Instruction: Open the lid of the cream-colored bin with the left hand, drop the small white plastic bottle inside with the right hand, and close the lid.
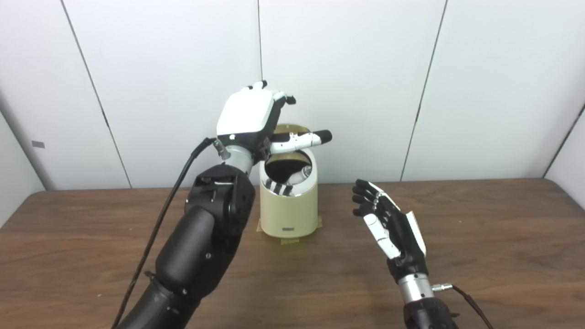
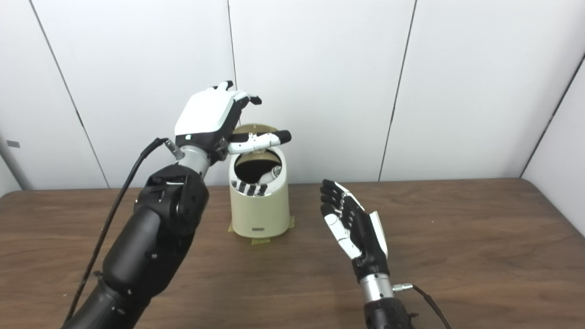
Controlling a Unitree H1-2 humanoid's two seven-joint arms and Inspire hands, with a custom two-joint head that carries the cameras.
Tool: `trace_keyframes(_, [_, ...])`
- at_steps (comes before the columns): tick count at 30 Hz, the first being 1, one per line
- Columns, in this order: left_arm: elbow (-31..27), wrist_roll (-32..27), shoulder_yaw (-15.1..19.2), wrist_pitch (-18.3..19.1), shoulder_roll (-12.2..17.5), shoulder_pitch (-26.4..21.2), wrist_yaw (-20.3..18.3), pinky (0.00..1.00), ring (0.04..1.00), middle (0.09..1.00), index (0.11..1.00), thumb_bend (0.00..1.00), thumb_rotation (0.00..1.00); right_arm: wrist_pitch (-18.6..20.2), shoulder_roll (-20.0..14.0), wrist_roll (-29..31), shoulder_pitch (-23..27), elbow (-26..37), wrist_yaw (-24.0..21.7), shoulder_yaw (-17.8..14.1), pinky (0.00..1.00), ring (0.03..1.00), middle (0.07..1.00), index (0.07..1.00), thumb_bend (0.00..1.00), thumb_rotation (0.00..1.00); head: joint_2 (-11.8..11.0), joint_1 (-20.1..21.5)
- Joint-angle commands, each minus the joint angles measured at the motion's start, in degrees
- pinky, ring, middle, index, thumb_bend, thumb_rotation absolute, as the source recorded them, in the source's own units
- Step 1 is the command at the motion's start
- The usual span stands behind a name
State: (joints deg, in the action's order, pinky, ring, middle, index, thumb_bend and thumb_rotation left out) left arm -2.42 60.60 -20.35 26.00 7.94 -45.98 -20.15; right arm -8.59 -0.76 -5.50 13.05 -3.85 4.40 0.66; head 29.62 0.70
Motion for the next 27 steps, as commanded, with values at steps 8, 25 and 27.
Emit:
trace_keyframes(8, [-1.2, 1.3, -0.2, 0.2, -0.2, -1.4, -0.1, 1.00, 1.000, 0.903, 0.845, 0.93, 1.00, -1.1, 0.6, 0.0, 1.6, 2.3, 0.1, -0.1, 0.70, 0.803, 0.813, 0.803, 0.42, 0.76, 0.1, 0.4])
trace_keyframes(25, [-1.6, 1.1, -1.9, -0.8, -0.1, 1.6, -0.7, 1.00, 0.992, 0.876, 0.835, 0.92, 1.00, -0.1, 1.1, -0.1, 1.7, 2.7, 0.3, -0.5, 0.70, 0.799, 0.810, 0.803, 0.42, 0.74, 0.4, 1.0])
trace_keyframes(27, [-1.7, 0.9, -2.0, -0.9, 0.0, 1.9, -0.6, 1.00, 0.989, 0.875, 0.833, 0.93, 1.00, -0.2, 1.1, 0.0, 1.7, 2.7, 0.3, -0.5, 0.70, 0.797, 0.808, 0.801, 0.42, 0.74, 0.4, 1.0])
